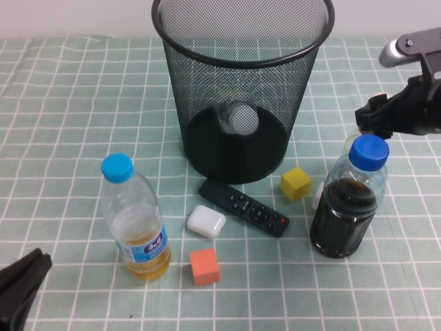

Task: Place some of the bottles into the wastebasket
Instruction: Pick up a bottle from the table with right arm, then place the bottle in the trash can

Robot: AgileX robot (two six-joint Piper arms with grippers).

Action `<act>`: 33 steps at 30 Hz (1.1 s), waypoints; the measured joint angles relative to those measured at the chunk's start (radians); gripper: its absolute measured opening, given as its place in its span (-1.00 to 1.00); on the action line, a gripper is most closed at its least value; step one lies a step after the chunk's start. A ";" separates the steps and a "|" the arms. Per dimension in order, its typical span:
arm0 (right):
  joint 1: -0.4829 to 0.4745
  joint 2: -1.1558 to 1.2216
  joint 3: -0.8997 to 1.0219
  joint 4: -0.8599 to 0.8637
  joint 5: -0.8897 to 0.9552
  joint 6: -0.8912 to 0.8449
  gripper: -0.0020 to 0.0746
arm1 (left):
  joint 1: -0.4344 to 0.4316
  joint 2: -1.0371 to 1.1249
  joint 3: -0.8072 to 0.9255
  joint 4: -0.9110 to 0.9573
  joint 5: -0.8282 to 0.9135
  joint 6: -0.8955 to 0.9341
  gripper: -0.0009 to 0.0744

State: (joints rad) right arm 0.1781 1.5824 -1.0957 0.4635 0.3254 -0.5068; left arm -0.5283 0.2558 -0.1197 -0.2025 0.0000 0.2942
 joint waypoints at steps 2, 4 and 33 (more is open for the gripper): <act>0.001 0.020 0.000 0.005 0.000 -0.002 0.17 | 0.000 0.000 0.009 0.000 0.010 0.000 -0.99; 0.002 0.033 0.000 0.008 -0.002 -0.002 -0.05 | 0.000 0.000 0.018 0.000 0.014 0.000 -0.99; 0.185 0.066 -1.113 -0.277 0.561 0.397 -0.18 | 0.000 0.000 0.044 -0.043 0.237 -0.038 -0.99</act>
State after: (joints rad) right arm 0.3628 1.6483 -2.2083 0.1868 0.8860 -0.1094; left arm -0.5283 0.2558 -0.0754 -0.2460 0.2367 0.2562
